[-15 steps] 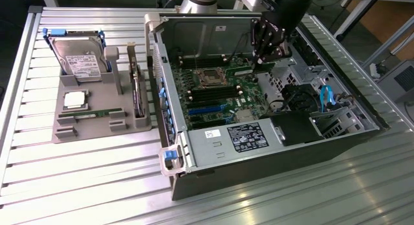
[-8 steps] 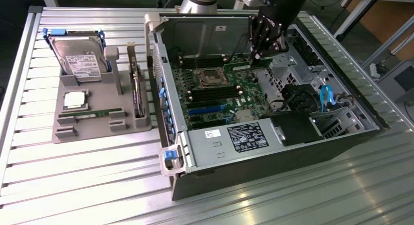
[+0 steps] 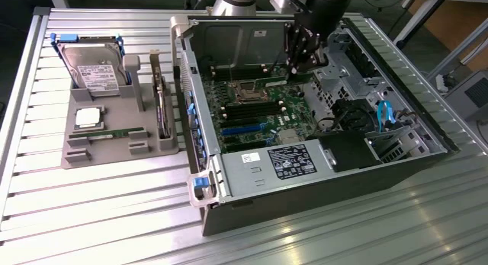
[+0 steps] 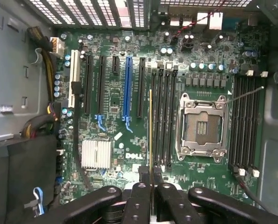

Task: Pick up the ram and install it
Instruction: 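Insert the ram into the slot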

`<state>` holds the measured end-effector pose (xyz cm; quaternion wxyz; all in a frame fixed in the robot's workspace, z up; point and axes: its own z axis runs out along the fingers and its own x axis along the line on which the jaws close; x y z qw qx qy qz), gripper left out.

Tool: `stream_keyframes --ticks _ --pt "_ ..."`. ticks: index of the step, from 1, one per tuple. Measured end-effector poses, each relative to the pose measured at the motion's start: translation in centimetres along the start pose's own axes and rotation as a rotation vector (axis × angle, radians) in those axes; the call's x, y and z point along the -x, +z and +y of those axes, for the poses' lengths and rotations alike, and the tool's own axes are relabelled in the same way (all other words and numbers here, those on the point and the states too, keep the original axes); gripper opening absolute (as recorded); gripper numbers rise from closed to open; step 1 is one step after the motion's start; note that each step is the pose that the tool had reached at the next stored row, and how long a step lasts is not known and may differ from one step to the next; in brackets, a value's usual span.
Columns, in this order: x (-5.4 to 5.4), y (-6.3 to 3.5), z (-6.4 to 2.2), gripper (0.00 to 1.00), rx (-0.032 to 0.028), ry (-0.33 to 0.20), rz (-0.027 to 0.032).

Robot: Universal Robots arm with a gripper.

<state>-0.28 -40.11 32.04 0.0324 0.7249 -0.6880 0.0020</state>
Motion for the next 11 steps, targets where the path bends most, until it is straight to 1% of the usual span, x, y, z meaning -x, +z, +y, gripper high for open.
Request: stream_keyframes --ticks 1,4,5,6,9,11 --pt "0.1 0.31 0.09 0.12 0.0004 0.009 0.0011" --pt "0.1 1.06 0.07 0.12 0.0029 0.061 -0.0012" --pt "0.1 1.27 0.06 0.12 0.0037 0.078 -0.0007" --pt "0.2 1.56 0.11 0.12 0.0044 0.086 0.0034" --pt "0.2 2.28 0.47 0.12 0.0046 0.091 0.0060" --pt "0.3 3.00 0.98 0.12 0.0046 0.091 0.0063"
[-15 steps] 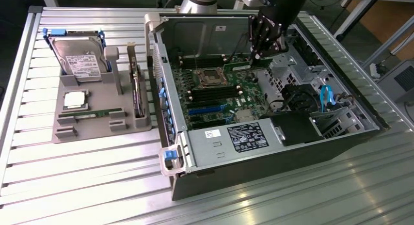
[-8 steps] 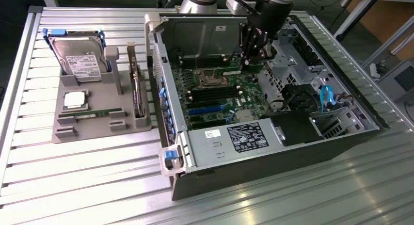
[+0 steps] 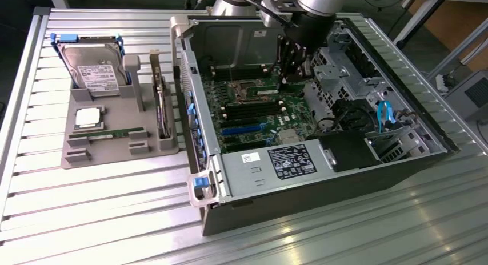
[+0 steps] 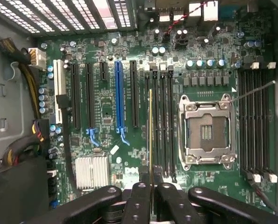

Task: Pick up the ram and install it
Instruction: 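Insert the ram into the slot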

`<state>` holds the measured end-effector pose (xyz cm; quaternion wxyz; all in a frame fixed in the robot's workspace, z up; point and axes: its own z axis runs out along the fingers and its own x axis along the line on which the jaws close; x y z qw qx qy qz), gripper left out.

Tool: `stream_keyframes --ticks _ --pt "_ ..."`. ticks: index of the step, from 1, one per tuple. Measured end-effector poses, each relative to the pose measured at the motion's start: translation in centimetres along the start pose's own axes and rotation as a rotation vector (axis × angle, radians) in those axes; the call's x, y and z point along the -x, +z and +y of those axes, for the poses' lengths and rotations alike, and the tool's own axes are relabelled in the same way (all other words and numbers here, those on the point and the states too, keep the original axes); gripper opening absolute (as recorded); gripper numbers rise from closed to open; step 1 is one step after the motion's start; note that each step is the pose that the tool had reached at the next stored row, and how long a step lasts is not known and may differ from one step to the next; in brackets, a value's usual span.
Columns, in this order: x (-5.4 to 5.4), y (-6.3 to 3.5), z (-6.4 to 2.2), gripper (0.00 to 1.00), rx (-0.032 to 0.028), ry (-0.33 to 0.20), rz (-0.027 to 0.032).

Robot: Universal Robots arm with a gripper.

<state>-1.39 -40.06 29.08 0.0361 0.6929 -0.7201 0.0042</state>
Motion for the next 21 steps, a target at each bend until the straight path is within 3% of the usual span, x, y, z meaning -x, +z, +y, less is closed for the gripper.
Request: stream_keyframes --ticks 2,14,21 --pt "0.0 0.73 0.63 0.12 0.0000 -0.003 0.0003" --pt "0.0 4.11 1.87 0.12 -0.0015 -0.029 0.0013" --pt "0.0 4.73 2.11 0.12 -0.0017 -0.033 0.0017"
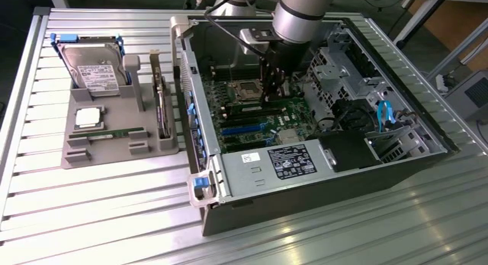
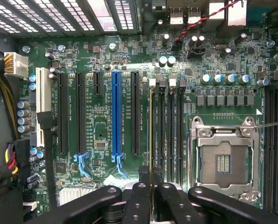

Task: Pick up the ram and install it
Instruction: 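Insert the ram into the slot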

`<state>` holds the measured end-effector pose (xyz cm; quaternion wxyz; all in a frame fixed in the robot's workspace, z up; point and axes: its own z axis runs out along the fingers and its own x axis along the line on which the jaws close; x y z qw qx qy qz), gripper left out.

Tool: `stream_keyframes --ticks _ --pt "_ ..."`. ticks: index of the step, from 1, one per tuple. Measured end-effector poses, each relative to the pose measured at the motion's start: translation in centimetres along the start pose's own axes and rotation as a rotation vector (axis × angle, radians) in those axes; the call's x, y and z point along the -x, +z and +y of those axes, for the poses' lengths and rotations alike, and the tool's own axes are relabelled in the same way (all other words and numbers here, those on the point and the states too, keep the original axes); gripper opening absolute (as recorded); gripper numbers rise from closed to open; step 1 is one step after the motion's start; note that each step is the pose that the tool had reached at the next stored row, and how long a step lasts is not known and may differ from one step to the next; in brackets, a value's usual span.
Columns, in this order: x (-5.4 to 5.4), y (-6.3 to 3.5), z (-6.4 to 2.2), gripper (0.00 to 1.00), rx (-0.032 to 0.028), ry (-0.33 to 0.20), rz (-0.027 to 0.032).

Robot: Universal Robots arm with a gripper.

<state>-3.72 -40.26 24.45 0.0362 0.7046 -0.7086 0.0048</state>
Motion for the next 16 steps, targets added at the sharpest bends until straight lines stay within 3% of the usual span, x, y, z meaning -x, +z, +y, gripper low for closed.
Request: stream_keyframes --ticks 16 --pt "0.53 0.89 0.18 0.12 -0.0007 -0.012 0.0008"
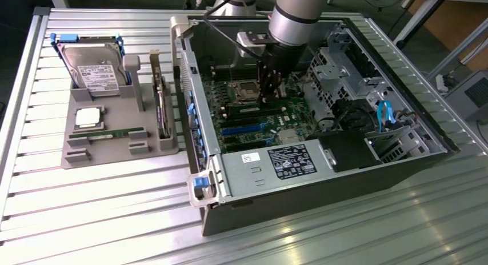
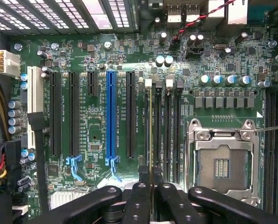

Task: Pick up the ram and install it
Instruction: 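Insert the ram into the slot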

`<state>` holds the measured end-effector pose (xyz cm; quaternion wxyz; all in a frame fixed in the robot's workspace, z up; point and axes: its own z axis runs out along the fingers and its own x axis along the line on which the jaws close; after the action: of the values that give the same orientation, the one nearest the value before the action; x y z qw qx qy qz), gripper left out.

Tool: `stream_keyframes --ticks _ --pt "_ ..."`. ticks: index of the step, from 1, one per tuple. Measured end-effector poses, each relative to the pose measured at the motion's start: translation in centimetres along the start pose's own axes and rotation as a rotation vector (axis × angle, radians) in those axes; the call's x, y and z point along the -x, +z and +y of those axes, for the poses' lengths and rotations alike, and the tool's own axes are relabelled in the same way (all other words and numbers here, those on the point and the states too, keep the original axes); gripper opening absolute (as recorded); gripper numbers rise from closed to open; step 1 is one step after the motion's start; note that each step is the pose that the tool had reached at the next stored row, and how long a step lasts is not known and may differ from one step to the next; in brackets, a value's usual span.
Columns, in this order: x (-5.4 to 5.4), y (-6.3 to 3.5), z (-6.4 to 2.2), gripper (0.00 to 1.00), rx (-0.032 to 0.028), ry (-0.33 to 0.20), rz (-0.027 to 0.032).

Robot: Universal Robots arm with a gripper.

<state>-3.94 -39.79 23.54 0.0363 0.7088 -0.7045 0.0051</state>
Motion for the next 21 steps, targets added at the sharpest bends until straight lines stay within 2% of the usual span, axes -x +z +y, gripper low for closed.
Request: stream_keyframes --ticks 3,7,8,12,21 --pt "0.01 0.20 0.12 0.12 -0.0003 -0.005 0.0001" --pt "0.06 0.29 0.78 0.12 -0.0011 -0.005 0.0001" --pt "0.08 0.29 0.97 0.12 0.0003 -0.005 0.0000" --pt "0.09 0.31 0.99 0.12 -0.0004 -0.005 0.0002" --pt "0.05 0.42 0.99 0.12 0.0005 0.013 0.0069"
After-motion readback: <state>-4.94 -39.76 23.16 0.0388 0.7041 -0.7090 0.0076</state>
